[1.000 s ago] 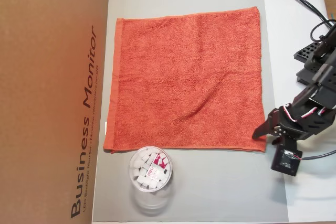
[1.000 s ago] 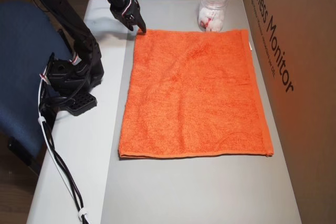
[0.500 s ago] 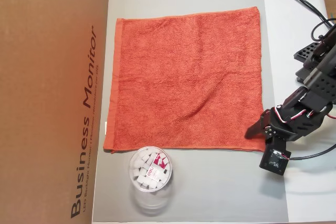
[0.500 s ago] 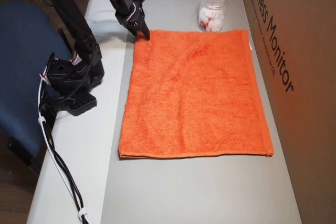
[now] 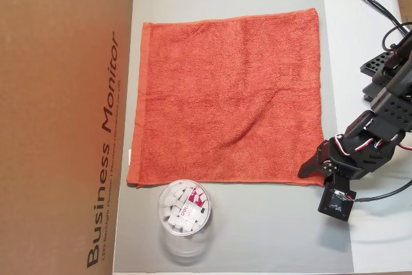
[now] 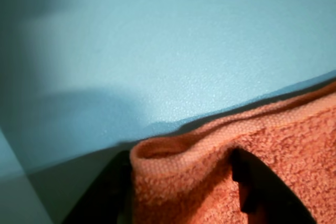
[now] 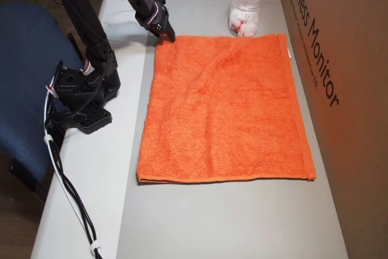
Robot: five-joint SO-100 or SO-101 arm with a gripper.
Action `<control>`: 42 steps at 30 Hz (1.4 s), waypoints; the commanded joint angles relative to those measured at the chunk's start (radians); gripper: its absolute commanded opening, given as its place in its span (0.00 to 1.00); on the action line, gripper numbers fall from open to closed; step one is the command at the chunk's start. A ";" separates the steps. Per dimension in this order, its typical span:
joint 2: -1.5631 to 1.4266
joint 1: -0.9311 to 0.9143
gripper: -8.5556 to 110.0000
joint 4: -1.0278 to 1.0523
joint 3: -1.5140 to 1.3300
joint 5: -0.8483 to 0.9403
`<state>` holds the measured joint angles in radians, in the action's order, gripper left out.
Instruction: Fold the blanket.
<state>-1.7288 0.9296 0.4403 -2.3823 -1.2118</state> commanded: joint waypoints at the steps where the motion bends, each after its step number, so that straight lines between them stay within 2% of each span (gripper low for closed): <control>1: 0.000 -0.032 0.23 0.011 0.000 -0.006; 13: 0.000 -0.055 0.22 0.012 -0.002 -0.006; 23: 0.000 -0.055 0.07 0.012 -0.002 -0.005; 30: -0.037 -0.055 0.07 0.017 -0.021 0.006; 42: -0.333 -0.054 0.07 0.137 -0.176 -0.005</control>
<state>-1.9896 0.8728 0.5722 -2.5525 -1.2103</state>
